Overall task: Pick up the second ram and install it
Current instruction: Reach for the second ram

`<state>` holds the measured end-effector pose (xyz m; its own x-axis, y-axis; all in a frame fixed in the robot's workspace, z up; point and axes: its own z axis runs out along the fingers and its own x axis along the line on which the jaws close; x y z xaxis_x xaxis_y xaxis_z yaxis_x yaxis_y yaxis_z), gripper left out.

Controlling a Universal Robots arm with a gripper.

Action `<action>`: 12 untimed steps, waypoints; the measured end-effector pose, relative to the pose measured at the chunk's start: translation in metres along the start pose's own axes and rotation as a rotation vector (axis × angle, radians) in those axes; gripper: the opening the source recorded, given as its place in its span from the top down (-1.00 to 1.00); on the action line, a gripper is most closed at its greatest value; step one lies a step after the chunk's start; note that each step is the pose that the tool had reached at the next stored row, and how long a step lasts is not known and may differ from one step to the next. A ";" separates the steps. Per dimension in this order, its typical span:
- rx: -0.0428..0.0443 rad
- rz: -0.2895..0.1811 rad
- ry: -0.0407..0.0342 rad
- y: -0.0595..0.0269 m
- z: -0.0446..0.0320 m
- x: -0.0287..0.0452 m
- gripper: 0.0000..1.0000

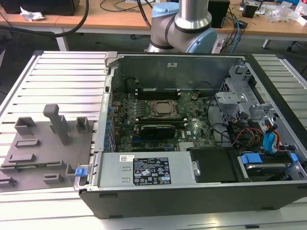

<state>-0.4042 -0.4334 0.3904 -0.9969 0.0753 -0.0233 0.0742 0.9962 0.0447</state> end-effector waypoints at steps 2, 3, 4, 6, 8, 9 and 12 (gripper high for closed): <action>0.0000 0.000 0.0000 -0.0022 -0.0001 -0.0002 0.79; 0.0000 0.000 0.0000 -0.0043 -0.0001 -0.0003 0.79; 0.0000 0.000 0.0000 -0.0053 -0.0002 -0.0004 0.79; 0.0000 0.000 0.0000 -0.0082 -0.0003 -0.0006 0.79; 0.0000 0.000 0.0000 -0.0125 -0.0004 -0.0010 0.79; 0.0000 0.000 0.0000 -0.0140 -0.0005 -0.0011 0.79; 0.0000 0.000 0.0000 -0.0194 -0.0006 -0.0015 0.79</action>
<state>-0.4042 -0.4528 0.3902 -0.9969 0.0753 -0.0233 0.0742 0.9962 0.0447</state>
